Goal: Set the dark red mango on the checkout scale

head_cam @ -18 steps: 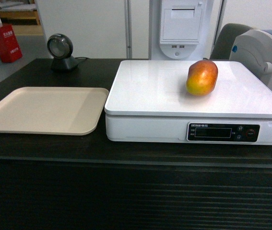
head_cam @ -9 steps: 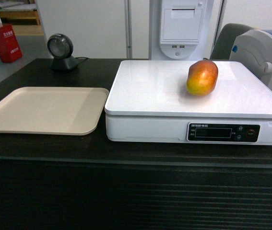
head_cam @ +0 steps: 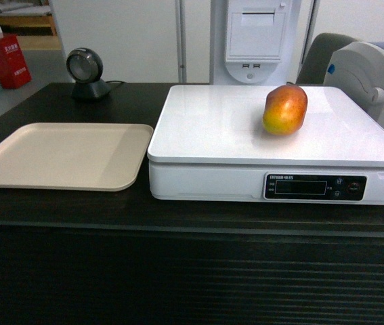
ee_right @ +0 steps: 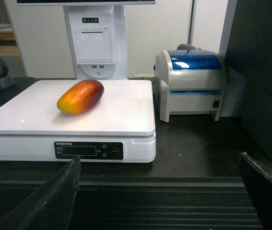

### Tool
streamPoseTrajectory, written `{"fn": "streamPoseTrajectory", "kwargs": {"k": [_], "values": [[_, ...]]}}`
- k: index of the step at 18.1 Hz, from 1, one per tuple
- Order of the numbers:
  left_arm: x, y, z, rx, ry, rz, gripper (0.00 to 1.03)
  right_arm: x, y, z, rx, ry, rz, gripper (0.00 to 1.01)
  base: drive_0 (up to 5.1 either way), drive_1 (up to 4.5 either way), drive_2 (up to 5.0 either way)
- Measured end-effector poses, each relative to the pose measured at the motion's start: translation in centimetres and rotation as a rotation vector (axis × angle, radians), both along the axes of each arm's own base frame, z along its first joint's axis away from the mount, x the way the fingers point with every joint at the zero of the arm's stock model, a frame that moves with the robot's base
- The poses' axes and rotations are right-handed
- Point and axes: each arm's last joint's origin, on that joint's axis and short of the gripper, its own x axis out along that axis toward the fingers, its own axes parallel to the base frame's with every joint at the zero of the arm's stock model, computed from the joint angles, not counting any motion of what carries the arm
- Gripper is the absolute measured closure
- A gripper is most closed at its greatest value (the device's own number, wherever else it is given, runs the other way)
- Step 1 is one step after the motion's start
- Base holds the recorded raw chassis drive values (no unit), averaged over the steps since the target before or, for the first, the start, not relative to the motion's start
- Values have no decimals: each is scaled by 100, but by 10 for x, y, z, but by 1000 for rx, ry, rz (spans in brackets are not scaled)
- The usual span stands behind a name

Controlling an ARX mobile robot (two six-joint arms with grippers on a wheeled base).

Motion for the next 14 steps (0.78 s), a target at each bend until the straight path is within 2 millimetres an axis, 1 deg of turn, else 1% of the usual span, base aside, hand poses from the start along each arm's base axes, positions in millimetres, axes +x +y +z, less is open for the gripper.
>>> {"fn": "streamPoseTrajectory", "kwargs": {"k": [4, 5, 7, 8, 9, 14], "values": [[0, 0, 0, 0, -2, 0, 101, 0, 0, 0, 0, 0, 0, 3, 0, 0, 0], [0, 0, 0, 0, -2, 0, 92, 0, 0, 0, 0, 0, 0, 3, 0, 0, 0], [0, 0, 0, 0, -2, 0, 68, 0, 0, 0, 0, 0, 0, 3, 0, 0, 0], [0, 0, 0, 0, -2, 0, 34, 0, 0, 0, 0, 0, 0, 3, 0, 0, 0], [0, 0, 0, 0, -2, 0, 5, 0, 0, 0, 0, 0, 0, 3, 0, 0, 0], [0, 0, 0, 1, -2, 0, 5, 0, 0, 0, 0, 0, 0, 3, 0, 0, 0]]}}
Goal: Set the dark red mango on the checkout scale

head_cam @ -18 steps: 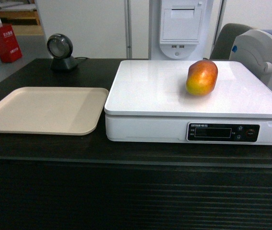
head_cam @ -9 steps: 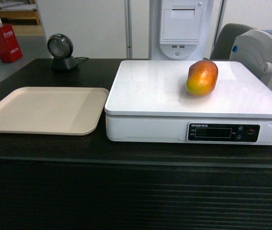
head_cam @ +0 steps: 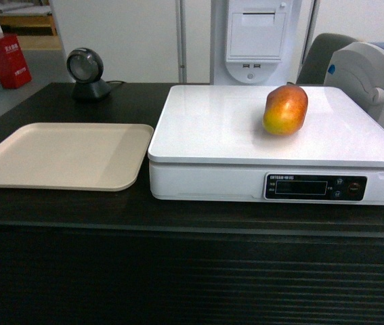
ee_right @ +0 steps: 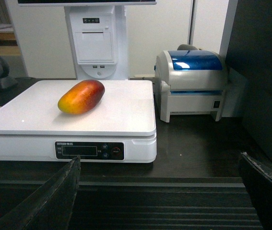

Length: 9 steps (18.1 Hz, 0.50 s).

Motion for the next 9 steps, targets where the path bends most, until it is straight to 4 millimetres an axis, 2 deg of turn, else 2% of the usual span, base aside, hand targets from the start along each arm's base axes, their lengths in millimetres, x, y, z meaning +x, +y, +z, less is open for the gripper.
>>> {"fn": "streamPoseTrajectory", "kwargs": {"k": [9], "values": [[0, 0, 0, 0, 0, 0, 5, 0, 0, 0, 0, 0, 0, 3, 0, 0, 0]]}}
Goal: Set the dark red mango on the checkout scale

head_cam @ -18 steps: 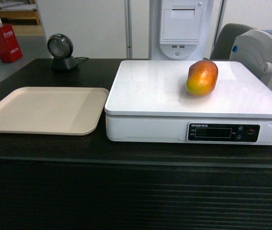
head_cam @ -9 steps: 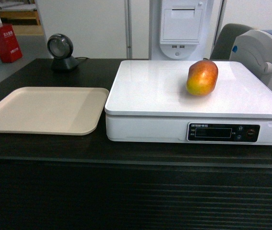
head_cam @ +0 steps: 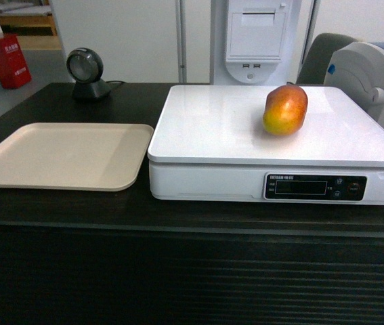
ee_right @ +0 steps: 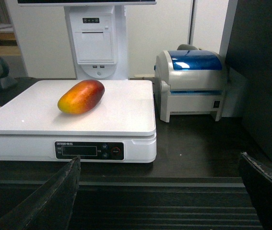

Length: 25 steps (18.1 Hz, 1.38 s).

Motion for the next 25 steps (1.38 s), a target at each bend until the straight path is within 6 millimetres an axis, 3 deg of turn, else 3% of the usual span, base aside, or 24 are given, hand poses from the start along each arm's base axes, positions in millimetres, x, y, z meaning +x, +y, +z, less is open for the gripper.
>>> {"fn": "streamPoseTrajectory", "kwargs": {"k": [25], "values": [[0, 0, 0, -1, -1, 1, 5, 0, 0, 0, -2, 0, 0, 3, 0, 0, 0]]}}
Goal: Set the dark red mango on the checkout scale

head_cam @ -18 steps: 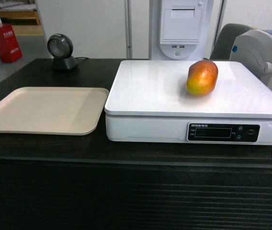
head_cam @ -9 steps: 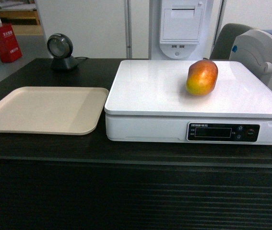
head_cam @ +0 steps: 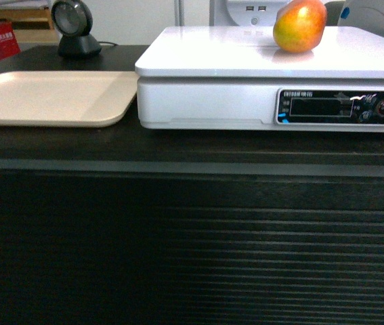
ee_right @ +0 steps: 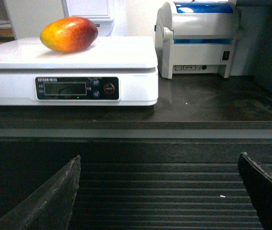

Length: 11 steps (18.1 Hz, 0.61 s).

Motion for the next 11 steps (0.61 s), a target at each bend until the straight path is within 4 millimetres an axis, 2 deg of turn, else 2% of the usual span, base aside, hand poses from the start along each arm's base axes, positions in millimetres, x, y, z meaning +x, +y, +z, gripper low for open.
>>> {"fn": "streamPoseTrajectory", "kwargs": {"k": [11], "values": [[0, 0, 0, 3, 1, -1, 5, 0, 0, 0, 2, 0, 0, 3, 0, 0, 0]]}}
